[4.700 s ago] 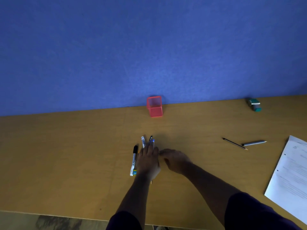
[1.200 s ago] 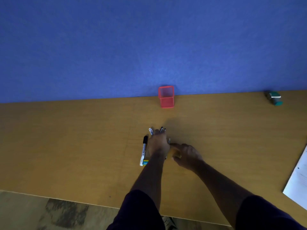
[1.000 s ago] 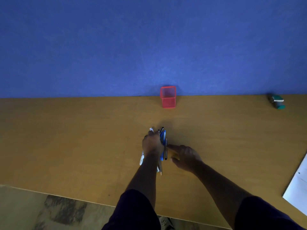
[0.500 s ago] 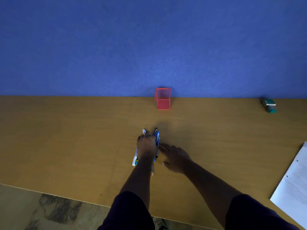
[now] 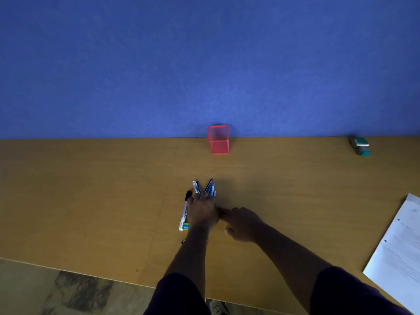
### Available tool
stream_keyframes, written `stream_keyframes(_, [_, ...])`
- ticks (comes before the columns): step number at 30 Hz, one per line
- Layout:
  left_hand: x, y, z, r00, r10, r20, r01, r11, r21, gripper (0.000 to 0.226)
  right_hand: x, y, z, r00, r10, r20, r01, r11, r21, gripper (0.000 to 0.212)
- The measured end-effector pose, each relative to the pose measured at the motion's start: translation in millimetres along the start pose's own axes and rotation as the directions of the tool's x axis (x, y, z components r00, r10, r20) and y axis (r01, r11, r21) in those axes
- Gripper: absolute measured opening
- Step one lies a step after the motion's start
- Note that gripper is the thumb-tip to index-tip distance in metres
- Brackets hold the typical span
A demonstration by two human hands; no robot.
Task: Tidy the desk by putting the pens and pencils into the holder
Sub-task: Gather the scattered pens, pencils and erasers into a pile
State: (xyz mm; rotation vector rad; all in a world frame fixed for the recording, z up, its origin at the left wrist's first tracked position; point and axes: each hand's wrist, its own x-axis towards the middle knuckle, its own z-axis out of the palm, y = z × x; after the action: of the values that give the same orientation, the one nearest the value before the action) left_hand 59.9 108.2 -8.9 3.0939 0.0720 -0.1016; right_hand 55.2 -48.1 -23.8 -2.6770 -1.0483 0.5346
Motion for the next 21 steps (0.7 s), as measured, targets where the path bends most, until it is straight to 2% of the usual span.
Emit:
stream_keyframes(6, [-4.0,10.3,0.3,0.999,0.052,0.009,-0.051,0.995,-0.091,0.013,-15.1,9.8,-11.8,0.993,0.076,-0.087,-0.07,0.995,0.074,0.051])
stream_keyframes(12, [0.0,44.0,-6.3,0.979,0.202,-0.001,-0.2,0.97,-0.14,0.021,-40.2,26.6,-20.8,0.973,0.158,-0.17,-0.16,0.987,-0.001,0.031])
stream_keyframes(14, [0.3,57.0,-6.6,0.97,0.241,-0.018,-0.241,0.959,-0.15,0.026,-50.8,33.5,-26.0,0.956,0.209,-0.204,-0.218,0.976,-0.025,0.026])
stream_keyframes(21, [-5.2,111.3,-6.1,0.92,0.386,-0.06,-0.391,0.907,-0.159,0.031,-94.5,70.1,-34.0,0.87,0.412,-0.271,-0.404,0.911,0.086,0.022])
